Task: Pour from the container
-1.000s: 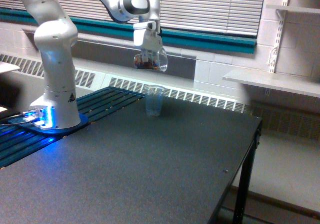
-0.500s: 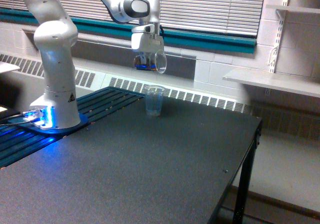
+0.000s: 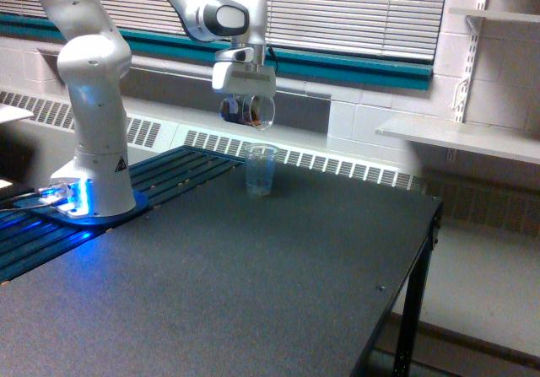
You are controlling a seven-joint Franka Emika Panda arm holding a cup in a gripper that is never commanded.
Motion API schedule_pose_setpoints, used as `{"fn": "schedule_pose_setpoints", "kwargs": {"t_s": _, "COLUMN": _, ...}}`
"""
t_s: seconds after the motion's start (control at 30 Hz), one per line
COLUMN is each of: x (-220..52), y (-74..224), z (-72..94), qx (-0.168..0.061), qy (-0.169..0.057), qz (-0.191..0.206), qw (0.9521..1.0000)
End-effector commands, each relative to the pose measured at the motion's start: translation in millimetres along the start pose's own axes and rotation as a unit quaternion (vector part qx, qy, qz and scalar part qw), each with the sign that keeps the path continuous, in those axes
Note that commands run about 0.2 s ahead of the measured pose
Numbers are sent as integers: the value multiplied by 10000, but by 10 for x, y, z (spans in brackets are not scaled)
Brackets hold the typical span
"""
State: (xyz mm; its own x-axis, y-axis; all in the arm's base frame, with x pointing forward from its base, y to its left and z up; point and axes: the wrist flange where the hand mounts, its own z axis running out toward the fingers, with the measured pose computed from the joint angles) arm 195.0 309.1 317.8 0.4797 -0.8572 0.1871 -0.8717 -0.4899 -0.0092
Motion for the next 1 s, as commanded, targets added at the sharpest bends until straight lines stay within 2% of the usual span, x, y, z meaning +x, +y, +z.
{"fn": "schedule_pose_setpoints", "kwargs": {"t_s": 0.03, "x": -67, "y": -12, "z": -21, "qx": 89, "qy": -126, "qz": 242, "qw": 9996}}
{"fn": "schedule_pose_setpoints", "kwargs": {"t_s": 0.27, "x": -163, "y": -39, "z": -20, "qx": 142, "qy": -265, "qz": 188, "qw": 9994}}
{"fn": "schedule_pose_setpoints", "kwargs": {"t_s": 0.6, "x": -202, "y": -85, "z": 7, "qx": 193, "qy": -450, "qz": 327, "qw": 9983}}
{"fn": "schedule_pose_setpoints", "kwargs": {"t_s": 1.0, "x": -252, "y": 3, "z": 105, "qx": 131, "qy": -708, "qz": 516, "qw": 9961}}
